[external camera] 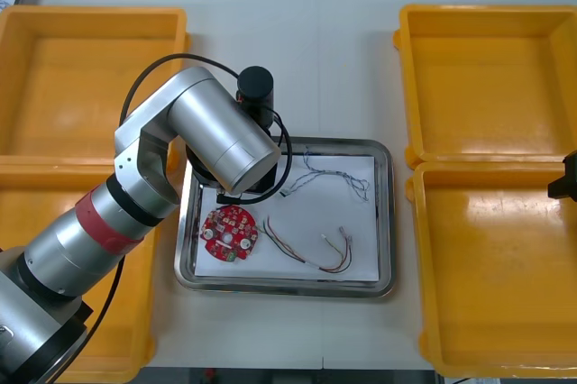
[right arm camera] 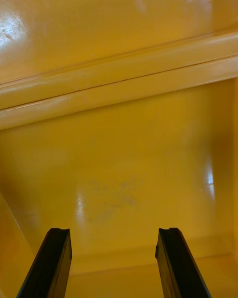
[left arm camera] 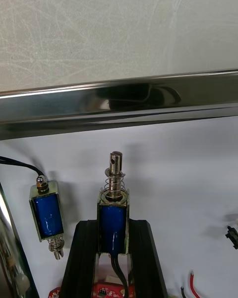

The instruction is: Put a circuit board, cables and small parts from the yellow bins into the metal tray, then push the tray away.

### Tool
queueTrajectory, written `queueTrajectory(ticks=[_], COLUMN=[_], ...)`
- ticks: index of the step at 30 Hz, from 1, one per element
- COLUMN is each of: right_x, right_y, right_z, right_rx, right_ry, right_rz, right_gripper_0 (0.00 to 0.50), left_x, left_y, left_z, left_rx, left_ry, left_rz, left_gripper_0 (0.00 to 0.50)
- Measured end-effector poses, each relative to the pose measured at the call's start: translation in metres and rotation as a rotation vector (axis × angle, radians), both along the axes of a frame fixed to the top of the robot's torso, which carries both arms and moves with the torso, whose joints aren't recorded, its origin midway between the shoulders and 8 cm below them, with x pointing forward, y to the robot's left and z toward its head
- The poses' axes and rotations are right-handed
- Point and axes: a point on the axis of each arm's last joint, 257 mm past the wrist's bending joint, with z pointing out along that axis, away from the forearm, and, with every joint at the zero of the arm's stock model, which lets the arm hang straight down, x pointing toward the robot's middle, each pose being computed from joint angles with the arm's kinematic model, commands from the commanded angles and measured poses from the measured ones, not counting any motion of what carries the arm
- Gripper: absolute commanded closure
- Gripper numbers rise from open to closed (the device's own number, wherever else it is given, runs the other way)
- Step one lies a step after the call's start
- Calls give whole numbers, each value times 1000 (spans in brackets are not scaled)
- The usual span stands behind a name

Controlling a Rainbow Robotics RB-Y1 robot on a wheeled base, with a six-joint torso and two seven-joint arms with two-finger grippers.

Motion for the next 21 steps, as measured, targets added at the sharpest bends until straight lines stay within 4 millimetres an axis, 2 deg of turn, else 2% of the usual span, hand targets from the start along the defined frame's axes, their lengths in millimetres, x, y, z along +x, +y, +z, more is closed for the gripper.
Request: queueTrajectory(ticks=[11,12,13,14,17,19,21], right_x=[0,0,0,0,0,0,0], right_y=[0,0,0,0,0,0,0], right_z=[0,0,0,0,0,0,0], right_rx=[0,0,0,0,0,0,0], right_ry=[0,0,0,0,0,0,0], right_rz=[0,0,0,0,0,0,0], right_gripper_0=[0,0,0,0,0,0,0], left_x=[3,3,3,3,3,3,3], left_y=[3,3,3,3,3,3,3], left_z=[-2,-2,-2,-2,-2,-2,-2], left_rx=[4,4,4,4,4,4,4], left_ry=[-5,-5,-5,-6,-6,-6,-6], left_rz=[7,7,7,7,7,7,7], left_gripper_0=[500,465,377,241,66,0,0])
